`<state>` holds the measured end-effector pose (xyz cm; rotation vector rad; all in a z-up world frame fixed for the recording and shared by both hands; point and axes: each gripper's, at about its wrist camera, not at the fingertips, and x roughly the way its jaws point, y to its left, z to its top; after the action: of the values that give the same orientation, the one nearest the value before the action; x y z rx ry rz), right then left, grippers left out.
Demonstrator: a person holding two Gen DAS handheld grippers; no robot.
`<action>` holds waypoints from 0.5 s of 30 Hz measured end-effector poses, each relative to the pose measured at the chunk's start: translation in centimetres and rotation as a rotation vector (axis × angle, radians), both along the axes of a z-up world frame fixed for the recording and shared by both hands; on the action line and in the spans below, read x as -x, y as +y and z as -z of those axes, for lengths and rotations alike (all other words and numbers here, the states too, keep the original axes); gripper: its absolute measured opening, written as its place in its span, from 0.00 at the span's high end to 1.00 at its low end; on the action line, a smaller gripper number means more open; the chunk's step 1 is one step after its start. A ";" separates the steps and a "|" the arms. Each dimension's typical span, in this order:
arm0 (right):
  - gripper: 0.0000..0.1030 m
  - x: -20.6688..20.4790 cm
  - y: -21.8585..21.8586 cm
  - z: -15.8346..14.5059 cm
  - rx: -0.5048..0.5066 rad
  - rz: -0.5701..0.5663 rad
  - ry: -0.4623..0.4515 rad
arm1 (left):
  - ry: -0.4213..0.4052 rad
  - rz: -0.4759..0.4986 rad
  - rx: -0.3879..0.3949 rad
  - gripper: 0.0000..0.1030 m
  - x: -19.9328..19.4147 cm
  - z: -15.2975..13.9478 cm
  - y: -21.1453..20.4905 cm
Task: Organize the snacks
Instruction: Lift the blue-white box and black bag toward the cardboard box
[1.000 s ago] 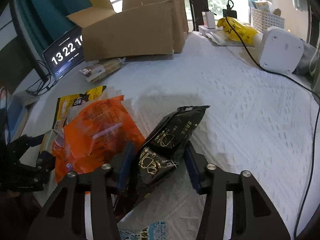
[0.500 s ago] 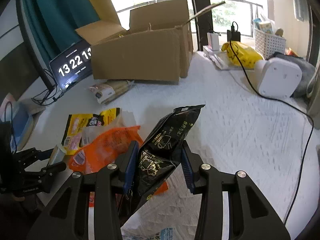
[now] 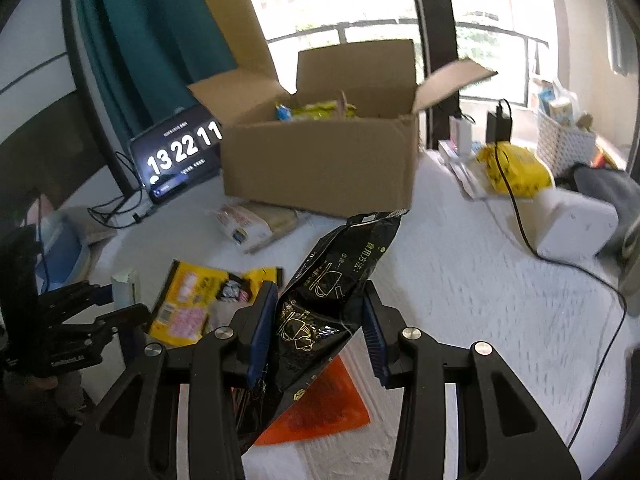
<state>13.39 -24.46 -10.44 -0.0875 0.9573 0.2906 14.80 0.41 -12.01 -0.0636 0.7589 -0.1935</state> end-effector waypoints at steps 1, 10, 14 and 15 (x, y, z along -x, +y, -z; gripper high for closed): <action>0.58 -0.2 0.2 -0.3 -0.001 -0.007 -0.005 | -0.005 0.003 -0.001 0.50 -0.2 -0.2 0.0; 0.58 -2.1 0.9 -2.1 -0.003 -0.037 -0.049 | -0.065 0.020 0.004 0.51 -2.0 -2.7 0.0; 0.58 -3.0 0.8 -2.7 -0.002 -0.043 -0.064 | -0.099 0.027 0.007 0.51 -2.8 -4.0 -0.2; 0.58 -3.3 0.8 -2.8 -0.001 -0.044 -0.068 | -0.106 0.029 0.008 0.51 -3.0 -4.3 -0.3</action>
<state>16.66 -23.66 -7.59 -0.1169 0.8887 0.3267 17.75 0.13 -7.70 -0.0496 0.6541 -0.2259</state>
